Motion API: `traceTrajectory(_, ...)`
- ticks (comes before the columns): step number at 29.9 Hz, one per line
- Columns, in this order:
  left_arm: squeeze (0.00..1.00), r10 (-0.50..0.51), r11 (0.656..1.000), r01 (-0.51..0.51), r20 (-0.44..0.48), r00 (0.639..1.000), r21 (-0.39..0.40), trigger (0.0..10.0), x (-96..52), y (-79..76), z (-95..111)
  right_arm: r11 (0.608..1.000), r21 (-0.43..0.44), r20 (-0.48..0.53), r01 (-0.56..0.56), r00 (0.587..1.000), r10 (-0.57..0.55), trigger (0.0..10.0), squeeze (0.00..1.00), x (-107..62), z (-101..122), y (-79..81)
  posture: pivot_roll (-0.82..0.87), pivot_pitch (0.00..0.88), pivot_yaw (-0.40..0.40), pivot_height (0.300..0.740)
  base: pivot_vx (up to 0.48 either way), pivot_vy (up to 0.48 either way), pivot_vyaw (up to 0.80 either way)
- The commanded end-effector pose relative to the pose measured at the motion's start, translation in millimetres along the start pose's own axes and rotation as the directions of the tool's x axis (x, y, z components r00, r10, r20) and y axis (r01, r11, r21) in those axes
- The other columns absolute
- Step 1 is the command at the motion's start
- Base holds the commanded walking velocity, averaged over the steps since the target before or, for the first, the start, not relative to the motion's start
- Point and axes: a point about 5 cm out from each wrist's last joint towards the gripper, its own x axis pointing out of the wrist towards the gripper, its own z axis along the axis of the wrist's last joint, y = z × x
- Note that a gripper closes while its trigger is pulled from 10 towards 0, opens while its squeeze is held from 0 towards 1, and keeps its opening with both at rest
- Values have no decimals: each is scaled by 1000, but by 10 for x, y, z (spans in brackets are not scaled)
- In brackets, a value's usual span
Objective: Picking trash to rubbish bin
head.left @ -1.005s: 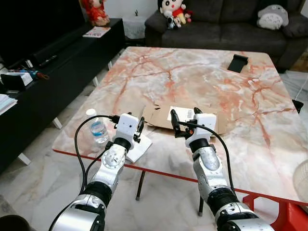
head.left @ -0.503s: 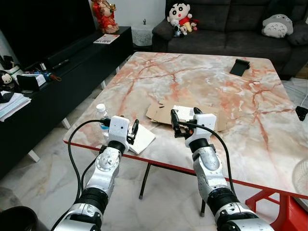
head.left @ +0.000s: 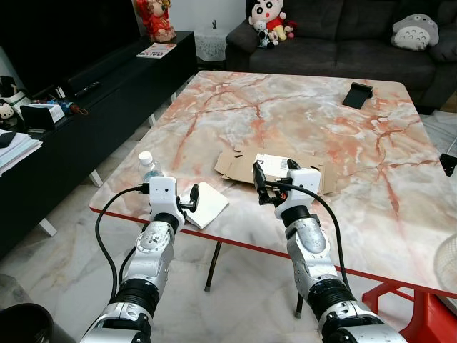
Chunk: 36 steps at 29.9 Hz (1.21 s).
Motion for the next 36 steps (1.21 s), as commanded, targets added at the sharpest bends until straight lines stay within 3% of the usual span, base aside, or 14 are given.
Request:
traceTrajectory(1, 0, 22, 999, -22, 1, 1000, -25, 10000, 4, 26, 30, 1000, -6, 0, -18, 1000, 18, 10000, 0, 10, 5, 34, -54, 0, 41, 740, 0, 0, 0)
traceTrajectory(6, 0, 32, 996, -34, -26, 999, -77, 10000, -5, 40, 0, 1000, -7, 1, -20, 1000, 20, 10000, 0, 14, 8, 33, -54, 0, 40, 740, 0, 0, 0)
traceTrajectory(15, 0, -38, 985, 18, -114, 993, -170, 10000, -31, -65, -116, 1000, -9, 2, -22, 1000, 22, 10000, 0, 18, 14, 30, -56, 0, 40, 740, 0, 0, 0)
traceTrajectory(26, 0, -80, 972, 45, -145, 986, -228, 10000, -17, -149, -115, 1000, -10, 1, -22, 1000, 22, 10000, 0, 19, 15, 28, -57, 0, 38, 740, 0, 0, 0)
traceTrajectory(28, 0, -86, 969, 49, -146, 985, -244, 7882, -11, -159, -102, 1000, -10, 1, -21, 1000, 21, 10000, 0, 16, 12, 26, -57, 0, 38, 740, 0, 0, 0)
traceTrajectory(29, 0, -88, 968, 49, -148, 985, -246, 7882, -10, -160, -99, 1000, -10, 0, -21, 1000, 21, 10000, 0, 15, 11, 26, -57, 0, 38, 740, 0, 0, 0)
traceTrajectory(30, 0, -88, 967, 48, -148, 985, -251, 2627, -8, -160, -94, 1000, -10, 0, -21, 1000, 21, 10000, 0, 17, 12, 26, -57, 0, 38, 740, 0, 0, 0)
traceTrajectory(31, 0, -88, 965, 48, -148, 985, -259, 0, -5, -161, -90, 1000, -10, 0, -20, 1000, 20, 10000, 0, 18, 13, 26, -57, 0, 38, 740, 0, 0, 0)
traceTrajectory(36, 0, -90, 962, 47, -152, 984, -270, 0, 11, -164, -66, 1000, -9, 1, -15, 1000, 15, 10000, 0, 17, 14, 20, -58, 0, 38, 740, 0, 0, 0)
